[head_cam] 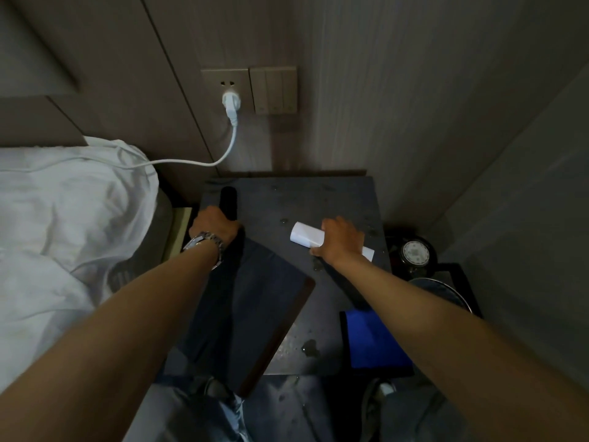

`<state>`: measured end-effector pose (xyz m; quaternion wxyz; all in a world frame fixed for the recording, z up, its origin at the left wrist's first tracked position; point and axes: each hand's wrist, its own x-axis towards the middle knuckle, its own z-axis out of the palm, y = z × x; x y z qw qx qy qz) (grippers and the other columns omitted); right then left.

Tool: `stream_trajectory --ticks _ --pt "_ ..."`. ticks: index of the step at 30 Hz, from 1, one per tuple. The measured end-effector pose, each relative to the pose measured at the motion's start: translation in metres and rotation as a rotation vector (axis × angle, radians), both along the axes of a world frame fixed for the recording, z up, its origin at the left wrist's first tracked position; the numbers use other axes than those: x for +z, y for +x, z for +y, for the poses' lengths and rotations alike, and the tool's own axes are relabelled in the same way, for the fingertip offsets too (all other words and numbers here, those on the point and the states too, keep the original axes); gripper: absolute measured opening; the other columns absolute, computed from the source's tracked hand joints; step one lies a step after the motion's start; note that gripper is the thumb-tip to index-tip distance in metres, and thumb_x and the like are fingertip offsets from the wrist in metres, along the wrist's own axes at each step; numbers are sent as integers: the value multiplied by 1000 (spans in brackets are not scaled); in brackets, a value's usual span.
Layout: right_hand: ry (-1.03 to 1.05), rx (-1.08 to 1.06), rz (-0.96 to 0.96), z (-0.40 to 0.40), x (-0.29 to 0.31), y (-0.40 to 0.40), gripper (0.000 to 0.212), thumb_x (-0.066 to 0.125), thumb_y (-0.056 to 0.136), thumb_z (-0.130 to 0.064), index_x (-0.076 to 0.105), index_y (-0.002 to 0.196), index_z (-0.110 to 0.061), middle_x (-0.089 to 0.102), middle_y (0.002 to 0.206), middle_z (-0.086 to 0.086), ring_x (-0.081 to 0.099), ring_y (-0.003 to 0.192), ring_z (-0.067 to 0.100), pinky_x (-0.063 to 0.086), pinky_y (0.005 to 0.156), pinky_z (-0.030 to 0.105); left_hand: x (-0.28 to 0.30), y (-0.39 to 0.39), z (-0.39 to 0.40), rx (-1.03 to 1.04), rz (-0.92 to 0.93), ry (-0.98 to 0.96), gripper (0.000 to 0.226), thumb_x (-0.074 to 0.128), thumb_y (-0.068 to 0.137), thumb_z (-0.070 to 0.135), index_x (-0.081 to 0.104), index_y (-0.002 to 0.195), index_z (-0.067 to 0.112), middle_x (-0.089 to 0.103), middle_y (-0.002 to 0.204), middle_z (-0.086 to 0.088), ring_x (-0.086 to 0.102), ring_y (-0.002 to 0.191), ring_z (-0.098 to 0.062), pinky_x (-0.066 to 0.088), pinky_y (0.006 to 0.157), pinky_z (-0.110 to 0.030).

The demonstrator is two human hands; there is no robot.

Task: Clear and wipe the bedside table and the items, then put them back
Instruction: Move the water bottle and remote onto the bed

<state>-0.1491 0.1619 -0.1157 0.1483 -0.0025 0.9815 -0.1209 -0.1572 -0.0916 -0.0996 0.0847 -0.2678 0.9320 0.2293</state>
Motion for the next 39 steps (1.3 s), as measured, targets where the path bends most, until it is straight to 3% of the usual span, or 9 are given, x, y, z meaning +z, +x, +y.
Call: stream_trajectory --ticks 9,14,18,21,23,25,28,34,39 --pt "-213 5 129 -22 31 3 50 83 71 -46 68 107 -15 60 116 6 58 107 25 54 81 39 15 13 -4 51 125 111 40 72 81 42 64 86 3 70 102 -21 67 92 -38 51 68 -33" --pt "-545 -106 -104 -55 58 3 45 74 80 -48 64 90 -6 62 91 5 61 83 22 41 56 26 21 27 -13 142 143 287 35 73 78 34 73 96 4 72 96 -19 69 90 -35 56 74 -35" --pt "-779 -172 -242 -94 74 13 44 55 95 -47 62 114 -8 62 106 7 60 93 25 47 77 30 14 29 -30 213 204 422 31 70 71 33 70 93 11 72 87 -18 72 76 -35 61 65 -41" --pt "-968 -297 -344 -125 80 18 59 47 95 -52 52 132 -6 65 117 18 67 97 35 56 87 49 46 46 -27 273 278 531 30 66 80 27 67 98 3 70 85 -20 65 57 -28 49 42 -25" --pt "-1055 -329 -383 -151 90 22 53 41 100 -44 48 135 -5 65 117 23 69 87 33 59 76 46 61 57 -37 305 319 558 32 64 78 31 66 99 7 71 88 -17 68 64 -29 56 51 -30" --pt "-1112 -339 -399 -177 101 26 46 38 104 -35 46 134 -2 65 112 23 67 76 28 56 65 39 70 66 -51 332 353 587 27 61 77 33 62 95 13 72 96 -17 70 84 -33 60 75 -43" --pt "-1163 -306 -420 -221 110 33 41 35 103 -23 48 134 -1 64 113 24 65 77 29 54 64 37 93 85 -74 364 421 603 16 50 89 18 57 104 16 67 109 -15 66 98 -34 55 90 -44" --pt "-1217 -253 -455 -310 123 51 35 39 99 -12 57 128 -5 65 111 22 65 103 37 54 92 49 111 109 -144 473 456 512 34 40 101 15 49 133 7 57 132 -18 56 117 -35 41 87 -32" --pt "-1151 -107 -531 -368 126 54 31 39 98 -10 63 118 -6 69 97 14 67 85 27 58 69 35 108 117 -201 541 475 455 33 42 101 18 49 131 8 57 132 -18 55 118 -35 43 99 -38"
